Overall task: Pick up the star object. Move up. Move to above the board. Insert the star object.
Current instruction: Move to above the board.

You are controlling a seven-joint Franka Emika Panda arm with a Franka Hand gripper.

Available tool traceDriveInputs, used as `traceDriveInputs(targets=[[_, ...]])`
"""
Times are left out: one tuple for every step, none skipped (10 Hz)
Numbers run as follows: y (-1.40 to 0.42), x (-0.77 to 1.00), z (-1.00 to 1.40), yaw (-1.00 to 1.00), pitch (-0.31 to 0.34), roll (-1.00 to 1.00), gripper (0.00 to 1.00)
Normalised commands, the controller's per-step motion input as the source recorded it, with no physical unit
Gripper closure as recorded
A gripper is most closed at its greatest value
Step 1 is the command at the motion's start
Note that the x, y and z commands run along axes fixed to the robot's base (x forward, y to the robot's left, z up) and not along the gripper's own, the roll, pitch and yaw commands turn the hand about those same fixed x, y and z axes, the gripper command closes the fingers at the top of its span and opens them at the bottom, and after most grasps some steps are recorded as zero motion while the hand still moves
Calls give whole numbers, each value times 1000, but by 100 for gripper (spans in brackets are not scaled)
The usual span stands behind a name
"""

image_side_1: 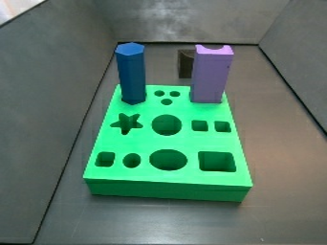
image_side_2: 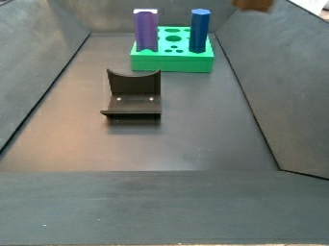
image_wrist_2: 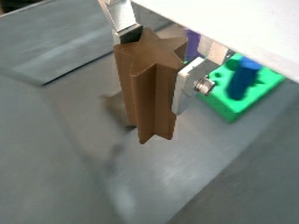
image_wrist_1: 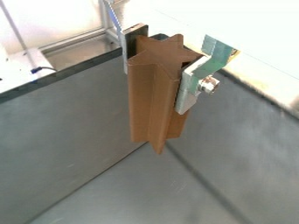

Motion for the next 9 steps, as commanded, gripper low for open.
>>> traceDriveInputs(targets=[[-1000, 199, 25, -557, 196, -121, 100], [-1000, 205, 26, -290, 140, -162, 100], [-1000, 208, 27, -163, 130, -125, 100], [-1000, 214, 29, -46, 129, -52, 100], [-1000, 218, 30, -32, 128, -37, 100], [-1000, 226, 32, -11, 128, -26, 100], [-1000, 234, 36, -7, 126, -7, 100], [-1000, 239, 38, 2, 126, -3, 100], [-1000, 249, 40, 5, 125, -9, 100]])
